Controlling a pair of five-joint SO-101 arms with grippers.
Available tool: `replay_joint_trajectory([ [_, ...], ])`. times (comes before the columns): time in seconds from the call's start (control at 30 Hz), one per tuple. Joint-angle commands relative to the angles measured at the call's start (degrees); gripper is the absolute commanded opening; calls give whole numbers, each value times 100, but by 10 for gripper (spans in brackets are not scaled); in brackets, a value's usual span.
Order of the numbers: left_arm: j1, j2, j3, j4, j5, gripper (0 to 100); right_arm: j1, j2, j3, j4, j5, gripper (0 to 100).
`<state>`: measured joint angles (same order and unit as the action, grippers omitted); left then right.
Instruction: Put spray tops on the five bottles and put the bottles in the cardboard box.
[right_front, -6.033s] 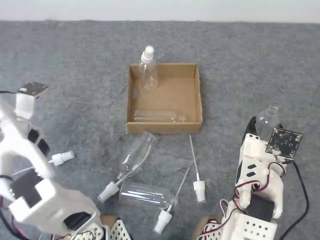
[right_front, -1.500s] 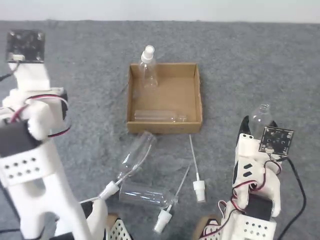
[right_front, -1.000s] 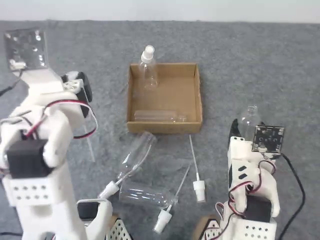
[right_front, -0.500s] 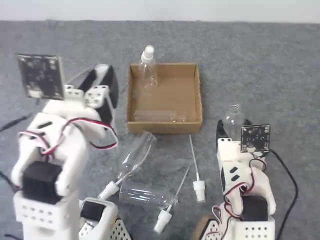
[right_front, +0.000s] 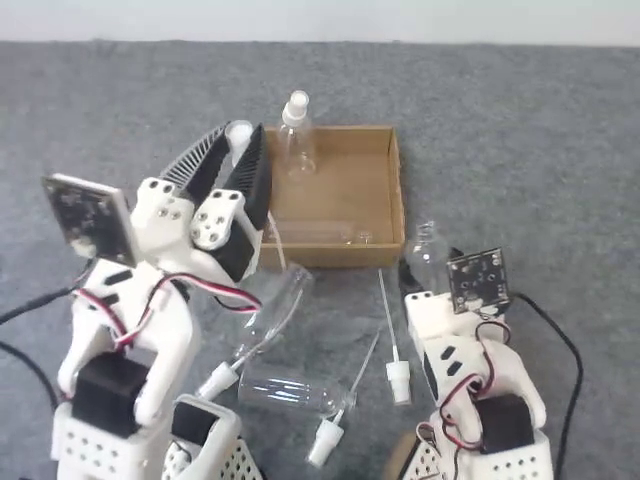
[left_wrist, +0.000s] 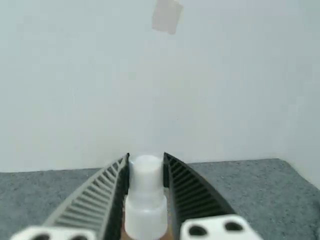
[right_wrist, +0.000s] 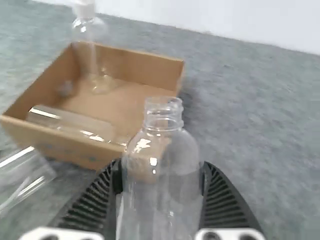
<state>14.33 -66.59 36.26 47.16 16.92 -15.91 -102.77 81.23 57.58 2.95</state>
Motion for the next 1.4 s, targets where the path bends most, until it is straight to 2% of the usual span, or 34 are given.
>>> replay_joint_trajectory([
  [0.0, 18, -413, 259, -202, 466, 12, -479, -119, -396, 31, 35, 61],
  [0.23, 18, -1336, 664, -211, 703, 12, -1042, -119, -422, 110, 70, 59],
  [0.5, 9, -2136, 1596, -897, 677, 13, -1560, -119, -334, 66, 79, 59],
  [0.7, -211, -2462, 1842, -932, 695, 13, -1859, -119, 62, -356, 97, 59],
  [0.9, -202, -2664, 1903, -932, 695, 13, -2114, -119, 273, -462, 686, 59],
  [1.1, -211, -2989, 1921, -897, 695, 13, -2299, -119, 536, -813, 870, 58],
  [1.27, -229, -3341, 1921, -466, 695, 13, -2747, -119, 958, -1349, 1389, 58],
  [1.37, -624, -3675, 1921, -237, 712, 13, -2941, -119, 1257, -1886, 1512, 58],
])
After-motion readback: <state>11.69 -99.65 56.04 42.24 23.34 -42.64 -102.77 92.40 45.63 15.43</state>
